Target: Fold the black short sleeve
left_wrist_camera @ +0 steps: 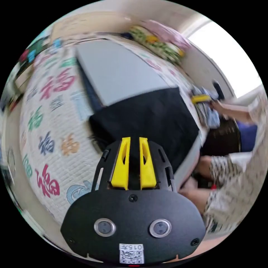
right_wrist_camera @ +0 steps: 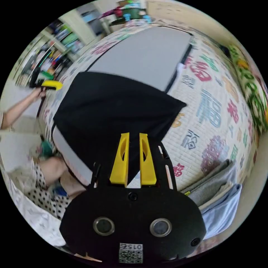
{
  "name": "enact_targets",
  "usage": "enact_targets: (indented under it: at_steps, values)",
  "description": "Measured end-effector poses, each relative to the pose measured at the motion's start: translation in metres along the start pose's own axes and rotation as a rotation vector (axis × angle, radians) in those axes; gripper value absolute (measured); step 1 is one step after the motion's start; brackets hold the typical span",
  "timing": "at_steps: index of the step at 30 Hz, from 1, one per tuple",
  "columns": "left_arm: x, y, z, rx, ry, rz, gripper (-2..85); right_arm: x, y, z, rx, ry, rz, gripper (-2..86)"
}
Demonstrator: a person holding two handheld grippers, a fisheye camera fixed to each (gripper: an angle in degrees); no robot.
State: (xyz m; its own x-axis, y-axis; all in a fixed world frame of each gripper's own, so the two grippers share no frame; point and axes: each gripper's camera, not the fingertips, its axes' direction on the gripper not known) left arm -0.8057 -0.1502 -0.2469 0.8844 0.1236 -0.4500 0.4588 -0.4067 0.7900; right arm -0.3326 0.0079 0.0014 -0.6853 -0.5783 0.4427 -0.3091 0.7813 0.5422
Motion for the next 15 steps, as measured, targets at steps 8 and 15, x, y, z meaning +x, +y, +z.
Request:
enact_targets:
  at_steps: [8,15]
  values:
    - [0.223,0.103,0.100,-0.376,0.001,0.592,7.8,-0.311,0.092,0.092,-0.286,0.044,-0.856,9.2]
    - [0.260,0.157,0.132,-0.371,-0.239,0.697,6.5,-0.402,0.103,0.134,-0.269,0.211,-0.927,5.2]
